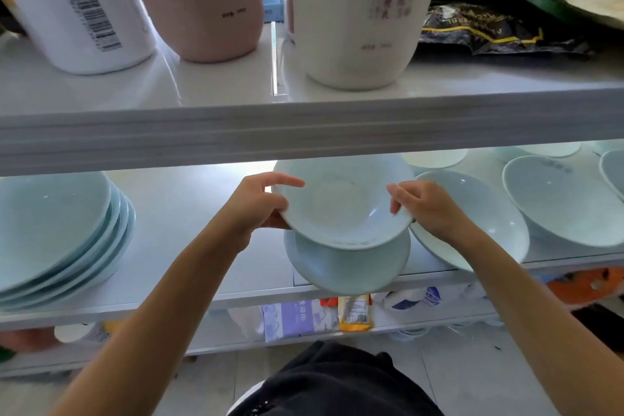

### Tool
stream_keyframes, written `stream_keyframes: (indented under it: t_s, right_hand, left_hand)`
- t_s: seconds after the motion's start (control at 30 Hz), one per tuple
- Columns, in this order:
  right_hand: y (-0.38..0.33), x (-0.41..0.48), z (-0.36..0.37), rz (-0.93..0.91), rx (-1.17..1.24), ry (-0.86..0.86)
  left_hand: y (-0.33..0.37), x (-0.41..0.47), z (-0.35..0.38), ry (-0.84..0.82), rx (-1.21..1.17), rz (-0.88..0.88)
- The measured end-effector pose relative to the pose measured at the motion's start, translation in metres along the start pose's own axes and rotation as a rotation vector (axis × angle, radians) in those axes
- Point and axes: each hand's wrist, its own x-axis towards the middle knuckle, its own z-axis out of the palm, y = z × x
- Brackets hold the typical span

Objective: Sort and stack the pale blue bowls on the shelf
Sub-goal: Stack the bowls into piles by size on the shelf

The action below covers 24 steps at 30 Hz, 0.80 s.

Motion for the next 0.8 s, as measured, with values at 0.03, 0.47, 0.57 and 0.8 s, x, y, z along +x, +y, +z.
stream_keyframes:
  t_s: [0.03, 0.47, 0.57, 0.8]
  right_hand:
    - [0.002, -0.003, 0.001, 0.011, -0.002, -0.01]
    - [0.026, -0.028, 0.023, 0.098, -0.193, -0.052]
    - [0.025, -0.03, 0.022, 0.121, -0.311, -0.092]
    - [0.017, -0.026, 0.012, 0.182, -0.428, -0.271]
  left_hand:
    - [-0.003, -0.002, 0.0, -0.014, 0.011, -0.007]
    - [-0.035, -0.002, 0.005, -0.158, 0.216, -0.071]
    - [-0.035, 0.001, 0.003, -0.193, 0.293, -0.067]
    - [-0.04, 0.008, -0.001, -0.37, 0.527, -0.035]
